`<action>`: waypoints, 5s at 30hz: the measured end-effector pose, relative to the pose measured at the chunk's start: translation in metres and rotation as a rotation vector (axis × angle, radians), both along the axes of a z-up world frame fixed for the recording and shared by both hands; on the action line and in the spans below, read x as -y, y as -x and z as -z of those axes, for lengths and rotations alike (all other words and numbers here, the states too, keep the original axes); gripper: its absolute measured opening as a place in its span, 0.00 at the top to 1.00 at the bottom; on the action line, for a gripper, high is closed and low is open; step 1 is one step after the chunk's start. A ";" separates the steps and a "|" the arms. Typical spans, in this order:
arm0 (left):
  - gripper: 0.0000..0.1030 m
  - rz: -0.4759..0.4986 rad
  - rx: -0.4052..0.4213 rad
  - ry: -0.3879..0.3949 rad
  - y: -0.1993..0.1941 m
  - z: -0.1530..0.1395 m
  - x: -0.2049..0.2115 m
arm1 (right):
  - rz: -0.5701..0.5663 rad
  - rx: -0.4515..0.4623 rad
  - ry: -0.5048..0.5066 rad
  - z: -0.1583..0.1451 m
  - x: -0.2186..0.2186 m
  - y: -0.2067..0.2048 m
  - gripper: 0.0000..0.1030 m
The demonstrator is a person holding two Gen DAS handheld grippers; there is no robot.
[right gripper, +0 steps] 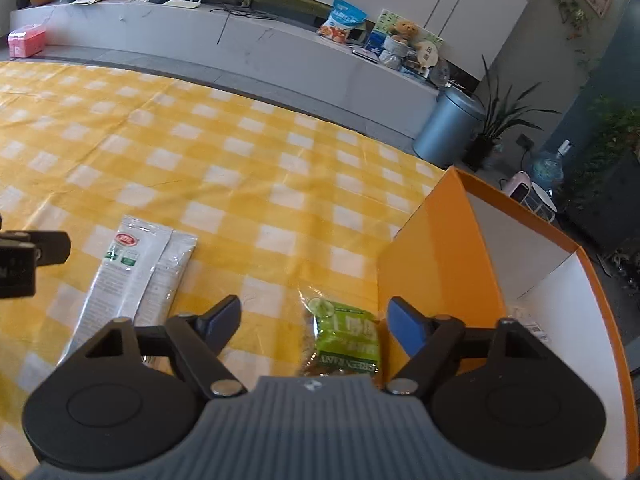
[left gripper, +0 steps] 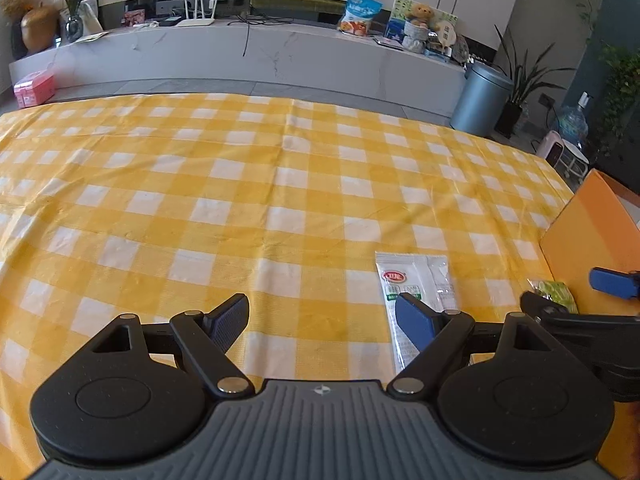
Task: Organize snacks
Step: 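Grasp green raisin bag with right tool and lift it, then grasp white stick-snack pack with left tool while right tool holds raisin bag, then lower raisin bag into orange box with right tool while left tool carries stick-snack pack over it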
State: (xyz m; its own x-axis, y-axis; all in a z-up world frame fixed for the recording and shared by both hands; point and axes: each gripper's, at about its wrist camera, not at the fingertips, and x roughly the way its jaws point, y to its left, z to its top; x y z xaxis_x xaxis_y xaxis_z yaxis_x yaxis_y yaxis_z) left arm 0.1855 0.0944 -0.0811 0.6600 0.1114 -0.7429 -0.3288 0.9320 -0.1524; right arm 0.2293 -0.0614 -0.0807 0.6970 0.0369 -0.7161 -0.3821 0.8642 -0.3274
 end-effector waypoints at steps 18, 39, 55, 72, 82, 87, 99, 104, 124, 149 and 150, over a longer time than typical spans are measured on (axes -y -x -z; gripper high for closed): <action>0.06 -0.052 0.023 -0.049 0.002 -0.003 -0.003 | -0.012 -0.058 0.079 0.025 0.008 -0.013 0.72; 0.06 0.020 -0.005 -0.131 -0.003 0.007 0.015 | -0.075 -0.331 -0.192 0.025 0.028 -0.016 0.24; 0.04 0.201 -0.002 -0.018 -0.008 0.008 0.046 | -0.055 -0.118 -0.300 -0.022 0.048 -0.019 0.54; 0.23 0.163 -0.049 -0.142 -0.012 0.024 0.085 | -0.078 -0.089 -0.344 -0.029 0.047 -0.015 0.53; 0.41 0.156 -0.010 -0.136 -0.006 0.023 0.087 | -0.052 -0.096 -0.388 -0.032 0.055 -0.017 0.53; 0.41 0.129 -0.007 -0.123 -0.001 0.020 0.087 | -0.039 -0.098 -0.393 -0.035 0.057 -0.016 0.53; 0.42 0.071 0.013 -0.058 0.003 0.013 0.068 | -0.060 -0.058 -0.387 -0.050 0.057 -0.005 0.53; 0.42 0.105 0.069 0.033 0.006 0.005 0.058 | -0.084 -0.041 -0.401 -0.061 0.059 0.001 0.53; 0.42 0.137 0.362 0.108 0.030 -0.089 0.080 | 0.044 0.201 -0.622 -0.146 0.182 0.034 0.53; 0.42 0.451 0.280 0.144 -0.048 -0.083 0.203 | 0.401 0.054 -0.534 -0.067 0.286 -0.009 0.27; 0.42 0.441 0.267 0.126 -0.051 -0.081 0.208 | 0.409 0.073 -0.543 -0.070 0.288 -0.006 0.25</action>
State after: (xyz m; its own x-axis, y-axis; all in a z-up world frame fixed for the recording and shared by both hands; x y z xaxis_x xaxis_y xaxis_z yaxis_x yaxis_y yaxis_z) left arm 0.2367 -0.1139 -0.0003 0.7920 -0.2989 -0.5323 0.1561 0.9421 -0.2967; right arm 0.2357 -0.3496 -0.0106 0.7775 0.1009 -0.6208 0.0169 0.9833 0.1810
